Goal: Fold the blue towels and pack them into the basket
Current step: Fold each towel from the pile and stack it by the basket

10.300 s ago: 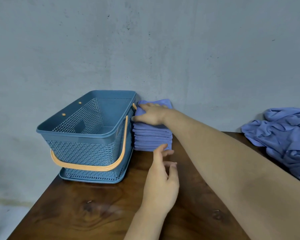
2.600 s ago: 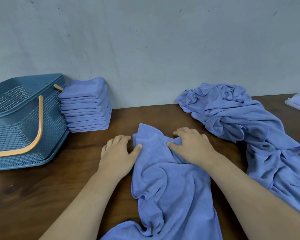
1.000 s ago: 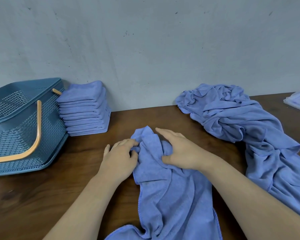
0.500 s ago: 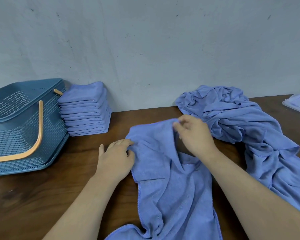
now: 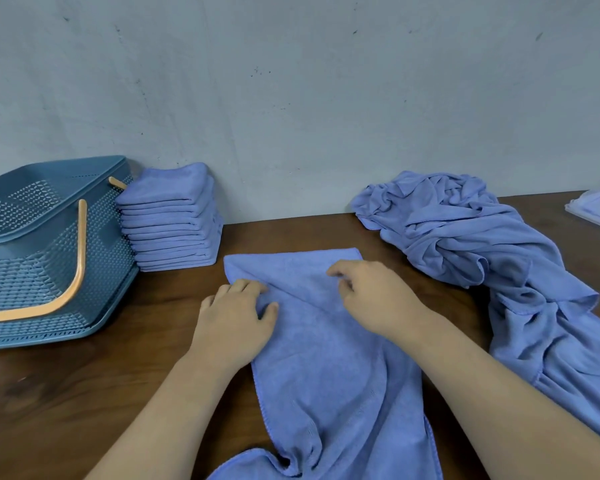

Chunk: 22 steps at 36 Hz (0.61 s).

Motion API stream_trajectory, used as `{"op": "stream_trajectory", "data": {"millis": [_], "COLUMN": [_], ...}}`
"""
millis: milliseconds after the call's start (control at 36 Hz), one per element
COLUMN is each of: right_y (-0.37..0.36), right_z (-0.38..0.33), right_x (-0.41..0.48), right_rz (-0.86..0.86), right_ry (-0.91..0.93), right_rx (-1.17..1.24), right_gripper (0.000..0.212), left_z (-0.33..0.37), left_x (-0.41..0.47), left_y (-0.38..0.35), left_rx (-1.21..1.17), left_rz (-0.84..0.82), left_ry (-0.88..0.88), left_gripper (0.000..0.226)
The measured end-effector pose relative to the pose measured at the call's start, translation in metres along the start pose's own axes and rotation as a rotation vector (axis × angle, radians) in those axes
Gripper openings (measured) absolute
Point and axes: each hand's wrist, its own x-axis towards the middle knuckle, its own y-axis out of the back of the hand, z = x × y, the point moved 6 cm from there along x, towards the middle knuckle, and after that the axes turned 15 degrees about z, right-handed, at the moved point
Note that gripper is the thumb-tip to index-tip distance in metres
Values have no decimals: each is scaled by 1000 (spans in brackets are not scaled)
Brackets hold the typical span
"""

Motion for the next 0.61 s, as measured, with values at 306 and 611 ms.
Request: {"op": "stream_trajectory", "data": {"millis": [306, 611], "right_y": [-5, -31], "right_z": [31, 34], "right_x": [15, 7], "right_rz": [44, -160], "right_ry": [24, 16], "right_rx": [-185, -260], "right_gripper": [48, 64], "left_z": [-28, -15], "left_x": [13, 9], "left_y": [2, -11], "left_rx": [-77, -96], "left_rz": [26, -92], "left_ry": [144, 36], "left_gripper": [41, 51]}}
